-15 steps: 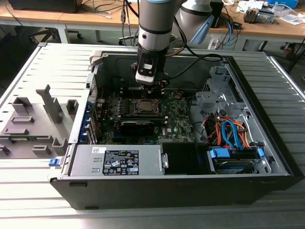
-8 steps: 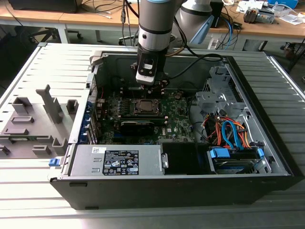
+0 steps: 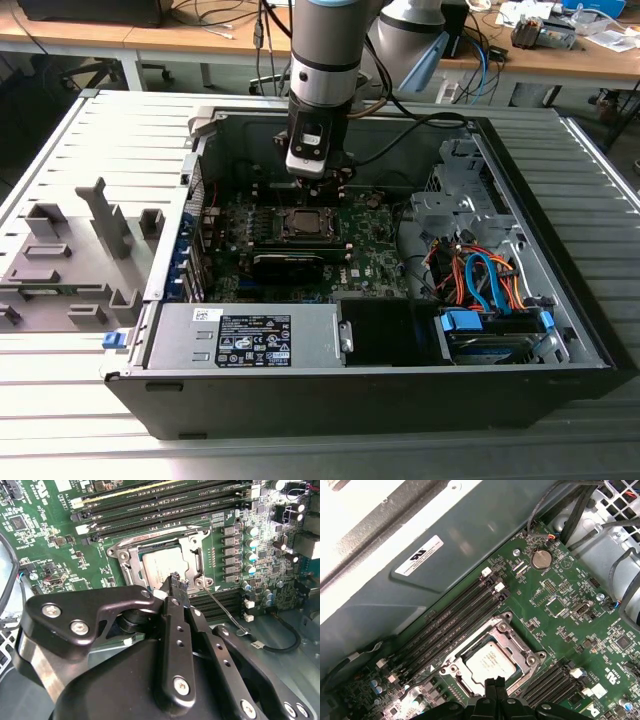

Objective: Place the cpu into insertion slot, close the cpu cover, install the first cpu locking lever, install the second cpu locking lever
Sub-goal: 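Install the first cpu locking lever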

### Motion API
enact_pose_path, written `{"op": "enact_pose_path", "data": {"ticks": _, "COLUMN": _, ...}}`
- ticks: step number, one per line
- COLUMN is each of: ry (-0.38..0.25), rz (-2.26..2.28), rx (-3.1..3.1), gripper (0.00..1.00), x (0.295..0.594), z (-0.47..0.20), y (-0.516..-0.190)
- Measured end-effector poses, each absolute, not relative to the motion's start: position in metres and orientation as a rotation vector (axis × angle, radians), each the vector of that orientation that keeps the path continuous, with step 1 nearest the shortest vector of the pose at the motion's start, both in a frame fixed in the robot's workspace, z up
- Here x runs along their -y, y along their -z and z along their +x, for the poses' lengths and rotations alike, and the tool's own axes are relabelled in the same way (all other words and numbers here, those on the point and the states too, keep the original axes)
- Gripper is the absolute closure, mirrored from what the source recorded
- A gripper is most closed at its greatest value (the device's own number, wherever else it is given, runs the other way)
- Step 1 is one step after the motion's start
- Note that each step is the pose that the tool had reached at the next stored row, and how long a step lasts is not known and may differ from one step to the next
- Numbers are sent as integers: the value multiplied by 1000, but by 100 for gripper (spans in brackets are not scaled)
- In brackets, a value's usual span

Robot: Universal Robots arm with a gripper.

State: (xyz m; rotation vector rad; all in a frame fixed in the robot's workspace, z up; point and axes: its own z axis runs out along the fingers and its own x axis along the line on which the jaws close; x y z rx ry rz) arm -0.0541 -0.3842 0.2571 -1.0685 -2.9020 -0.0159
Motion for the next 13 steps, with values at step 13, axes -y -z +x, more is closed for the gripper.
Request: {"op": "enact_pose_path", "data": {"ticks": 13, "ry": 15, "rz": -1036, "rx": 2914, "gripper": 89, "x": 384, "z": -54, "y": -257}}
